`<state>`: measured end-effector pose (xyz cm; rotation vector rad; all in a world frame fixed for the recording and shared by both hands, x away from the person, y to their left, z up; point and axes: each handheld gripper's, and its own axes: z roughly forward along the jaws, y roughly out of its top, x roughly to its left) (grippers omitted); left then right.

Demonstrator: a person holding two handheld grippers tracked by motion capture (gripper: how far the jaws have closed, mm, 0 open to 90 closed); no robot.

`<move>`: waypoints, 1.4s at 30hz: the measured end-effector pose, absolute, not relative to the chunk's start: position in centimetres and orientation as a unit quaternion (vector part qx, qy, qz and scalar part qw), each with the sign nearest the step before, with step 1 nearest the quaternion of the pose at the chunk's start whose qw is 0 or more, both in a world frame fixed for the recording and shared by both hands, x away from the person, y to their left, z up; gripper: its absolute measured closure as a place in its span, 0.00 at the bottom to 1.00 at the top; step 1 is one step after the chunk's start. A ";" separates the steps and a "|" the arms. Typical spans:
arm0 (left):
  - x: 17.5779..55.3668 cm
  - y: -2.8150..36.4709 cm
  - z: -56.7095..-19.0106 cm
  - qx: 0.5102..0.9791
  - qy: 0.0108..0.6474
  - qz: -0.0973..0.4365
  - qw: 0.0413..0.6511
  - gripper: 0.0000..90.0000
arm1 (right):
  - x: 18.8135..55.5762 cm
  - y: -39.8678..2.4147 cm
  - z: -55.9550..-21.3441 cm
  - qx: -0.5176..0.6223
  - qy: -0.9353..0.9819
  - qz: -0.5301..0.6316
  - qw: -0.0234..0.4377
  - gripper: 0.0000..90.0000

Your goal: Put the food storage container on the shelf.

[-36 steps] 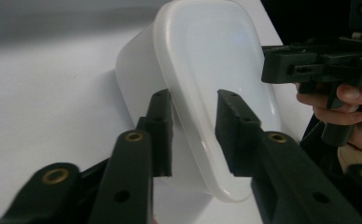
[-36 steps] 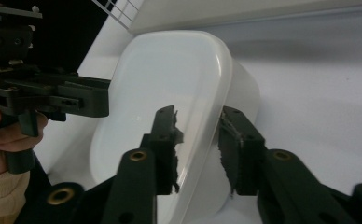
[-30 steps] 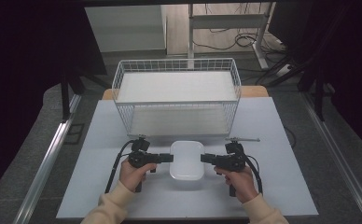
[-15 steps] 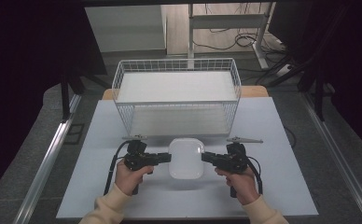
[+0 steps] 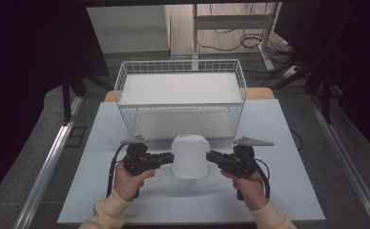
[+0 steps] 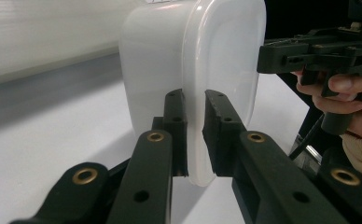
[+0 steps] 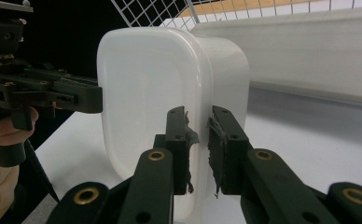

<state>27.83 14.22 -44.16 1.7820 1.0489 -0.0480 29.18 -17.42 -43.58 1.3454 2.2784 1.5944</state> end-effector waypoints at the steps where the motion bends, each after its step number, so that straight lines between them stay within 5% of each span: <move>1: 27.8 14.2 -44.1 0.741 0.434 -0.018 0.512 0.89 | 29.1 -17.4 -43.5 0.434 0.738 0.517 0.027 0.87; 42: 30.9 15.1 -37.3 0.737 0.395 0.044 0.546 0.89 | 32.1 -16.6 -36.5 0.372 0.735 0.558 0.099 0.88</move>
